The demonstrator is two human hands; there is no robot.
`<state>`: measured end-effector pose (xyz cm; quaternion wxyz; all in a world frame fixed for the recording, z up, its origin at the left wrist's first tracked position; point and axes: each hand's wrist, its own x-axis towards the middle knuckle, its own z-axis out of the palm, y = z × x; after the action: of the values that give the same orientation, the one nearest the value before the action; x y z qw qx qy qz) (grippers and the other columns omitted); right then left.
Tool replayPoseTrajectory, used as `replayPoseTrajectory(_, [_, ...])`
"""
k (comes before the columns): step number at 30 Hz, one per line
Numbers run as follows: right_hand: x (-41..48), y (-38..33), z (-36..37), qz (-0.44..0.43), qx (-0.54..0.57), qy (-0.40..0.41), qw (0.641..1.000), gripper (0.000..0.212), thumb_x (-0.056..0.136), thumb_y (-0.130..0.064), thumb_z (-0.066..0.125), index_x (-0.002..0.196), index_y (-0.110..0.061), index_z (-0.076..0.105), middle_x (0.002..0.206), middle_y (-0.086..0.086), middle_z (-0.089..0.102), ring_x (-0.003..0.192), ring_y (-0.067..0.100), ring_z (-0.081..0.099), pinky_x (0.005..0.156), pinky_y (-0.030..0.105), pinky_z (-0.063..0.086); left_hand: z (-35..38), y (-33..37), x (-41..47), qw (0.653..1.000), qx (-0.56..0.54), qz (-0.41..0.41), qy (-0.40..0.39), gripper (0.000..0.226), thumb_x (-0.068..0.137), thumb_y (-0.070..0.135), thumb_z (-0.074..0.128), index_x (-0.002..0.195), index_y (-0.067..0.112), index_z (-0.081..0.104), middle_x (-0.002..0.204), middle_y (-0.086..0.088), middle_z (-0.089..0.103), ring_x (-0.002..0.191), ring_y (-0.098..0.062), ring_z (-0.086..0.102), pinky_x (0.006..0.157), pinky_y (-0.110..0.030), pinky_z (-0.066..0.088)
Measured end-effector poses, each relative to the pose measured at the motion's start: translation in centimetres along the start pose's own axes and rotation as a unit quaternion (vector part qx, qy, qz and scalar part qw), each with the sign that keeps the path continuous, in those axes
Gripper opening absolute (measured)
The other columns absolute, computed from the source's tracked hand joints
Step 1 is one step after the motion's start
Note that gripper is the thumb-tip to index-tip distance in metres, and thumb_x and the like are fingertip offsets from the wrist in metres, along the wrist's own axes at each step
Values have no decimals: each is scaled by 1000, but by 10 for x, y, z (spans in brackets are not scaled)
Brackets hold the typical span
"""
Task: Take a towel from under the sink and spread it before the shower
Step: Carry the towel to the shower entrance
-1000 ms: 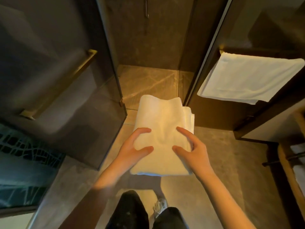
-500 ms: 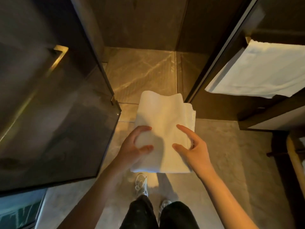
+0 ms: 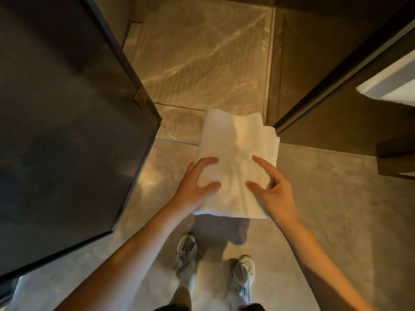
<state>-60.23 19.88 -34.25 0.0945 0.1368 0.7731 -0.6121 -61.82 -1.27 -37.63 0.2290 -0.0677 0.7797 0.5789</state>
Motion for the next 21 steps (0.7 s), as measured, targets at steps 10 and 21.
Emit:
replayPoseTrajectory(10, [114, 305, 47, 44, -15, -34, 998, 55, 78, 9, 73, 127, -14, 63, 125, -8, 61, 106, -15, 57, 82, 8, 48, 78, -279, 153, 992, -2, -46, -114, 60, 83, 28, 73, 128, 56, 46, 145, 13, 40, 128, -2, 43, 90, -16, 43])
replayPoseTrajectory(21, [203, 518, 96, -24, -109, -37, 993, 61, 84, -4, 73, 138, -20, 50, 138, -5, 54, 125, 11, 52, 104, 38, 46, 124, -462, 267, 994, 65, 20, -84, 57, 86, 25, 71, 133, 44, 44, 130, -1, 49, 116, -19, 55, 94, -42, 51])
